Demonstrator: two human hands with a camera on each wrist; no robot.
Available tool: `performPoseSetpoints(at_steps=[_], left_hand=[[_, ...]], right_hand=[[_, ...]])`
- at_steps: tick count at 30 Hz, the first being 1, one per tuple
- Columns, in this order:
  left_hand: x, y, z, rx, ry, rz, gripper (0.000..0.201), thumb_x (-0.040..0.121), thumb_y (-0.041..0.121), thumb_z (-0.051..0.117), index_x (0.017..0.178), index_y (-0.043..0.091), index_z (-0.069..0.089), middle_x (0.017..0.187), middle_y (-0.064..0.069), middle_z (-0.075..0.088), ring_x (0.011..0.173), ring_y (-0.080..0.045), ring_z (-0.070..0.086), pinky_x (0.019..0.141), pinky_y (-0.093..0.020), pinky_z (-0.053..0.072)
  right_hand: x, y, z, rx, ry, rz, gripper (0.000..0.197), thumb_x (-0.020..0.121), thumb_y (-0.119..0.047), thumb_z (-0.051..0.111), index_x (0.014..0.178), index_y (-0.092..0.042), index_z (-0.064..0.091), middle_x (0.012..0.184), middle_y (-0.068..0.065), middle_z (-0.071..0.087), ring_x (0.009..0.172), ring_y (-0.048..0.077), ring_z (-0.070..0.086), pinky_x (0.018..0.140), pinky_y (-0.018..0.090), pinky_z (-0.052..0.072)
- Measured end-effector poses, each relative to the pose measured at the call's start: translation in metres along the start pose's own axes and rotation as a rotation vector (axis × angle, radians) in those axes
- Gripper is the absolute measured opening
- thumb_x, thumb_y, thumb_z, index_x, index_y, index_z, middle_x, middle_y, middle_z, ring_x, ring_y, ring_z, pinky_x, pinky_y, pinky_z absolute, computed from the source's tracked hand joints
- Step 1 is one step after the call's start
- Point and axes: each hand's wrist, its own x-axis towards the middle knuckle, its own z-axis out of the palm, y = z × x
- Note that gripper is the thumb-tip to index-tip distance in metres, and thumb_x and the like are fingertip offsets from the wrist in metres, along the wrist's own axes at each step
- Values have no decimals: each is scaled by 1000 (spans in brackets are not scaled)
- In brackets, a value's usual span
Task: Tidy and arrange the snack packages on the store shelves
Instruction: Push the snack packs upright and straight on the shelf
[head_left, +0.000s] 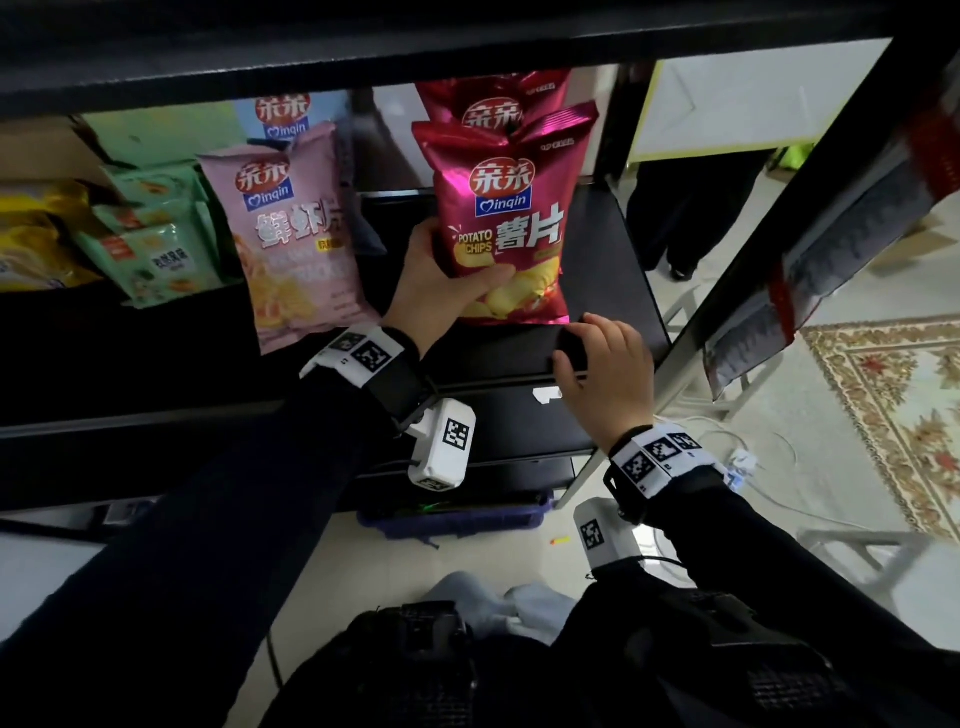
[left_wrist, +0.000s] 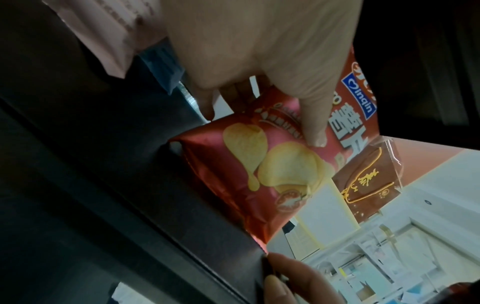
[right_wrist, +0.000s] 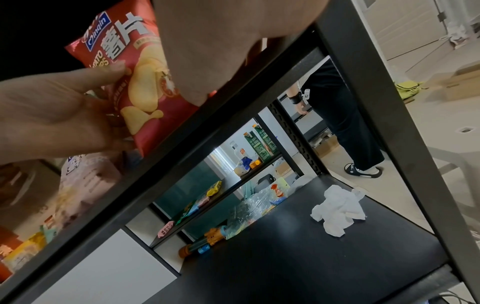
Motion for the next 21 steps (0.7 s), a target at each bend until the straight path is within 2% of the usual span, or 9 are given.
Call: performPoseSetpoints(at_steps=[2, 4, 5, 6, 10, 14, 17, 19, 21], left_hand=[[-2, 1, 0, 22, -16, -1, 74, 71, 18, 84, 131, 17, 41, 106, 14, 58, 91, 8, 56, 70, -7, 48], [-3, 1, 1, 70, -39, -20, 76, 71, 22, 84, 135, 15, 42, 109, 12, 58, 96, 3, 56, 82, -13, 45], [-3, 2, 1, 84, -41, -28, 76, 71, 23, 84, 135, 15, 43, 110, 12, 58, 97, 0, 56, 84, -14, 43], [-3, 2, 1, 90, -39, -34, 76, 71, 24, 84, 135, 15, 44, 110, 12, 58, 97, 0, 56, 83, -12, 43], [-5, 3, -2, 60, -16, -53, 75, 70, 24, 84, 133, 15, 46, 103, 19, 60, 89, 13, 55, 68, -2, 45], [-14, 0, 0, 17, 43, -84, 70, 72, 25, 83, 132, 15, 47, 107, 13, 61, 97, 4, 58, 78, -11, 47], [-18, 0, 5, 1, 51, -108, 62, 74, 27, 81, 127, 17, 50, 103, 17, 62, 94, 8, 57, 80, -11, 45], [-20, 2, 4, -1, 39, -114, 70, 75, 27, 81, 133, 15, 46, 114, 10, 62, 102, 1, 59, 88, -17, 47], [-24, 5, -6, -42, 44, -75, 77, 77, 20, 79, 141, 12, 36, 128, 0, 57, 114, -9, 57, 96, -23, 47]], right_hand=[[0, 0, 0, 6, 5, 5, 37, 89, -33, 58, 121, -15, 61, 133, 3, 55, 128, 25, 41, 106, 39, 30], [0, 0, 1, 8, 1, 12, 38, 89, -34, 57, 122, -16, 60, 134, 2, 54, 129, 24, 40, 106, 38, 28], [0, 0, 1, 8, -3, 15, 38, 89, -34, 57, 122, -17, 60, 135, 1, 54, 130, 23, 39, 106, 37, 28], [0, 0, 0, 11, -8, 18, 38, 89, -35, 57, 123, -17, 59, 135, 1, 53, 130, 23, 38, 106, 37, 27], [-1, 1, -3, 21, -29, 9, 39, 90, -36, 55, 126, -19, 58, 138, -1, 50, 132, 21, 36, 107, 35, 26], [-2, 4, -5, 16, -48, -24, 41, 92, -35, 54, 128, -18, 56, 140, 0, 49, 133, 22, 36, 108, 34, 25], [-1, 6, -5, 26, -53, -51, 40, 91, -33, 55, 127, -15, 58, 139, 3, 51, 132, 25, 39, 108, 33, 25], [0, 7, -6, 59, -48, -56, 36, 89, -28, 58, 122, -12, 62, 133, 6, 55, 128, 28, 43, 106, 33, 27], [-3, 6, -9, 114, 7, -71, 27, 87, -20, 59, 110, -9, 66, 120, 9, 62, 117, 31, 51, 100, 34, 32]])
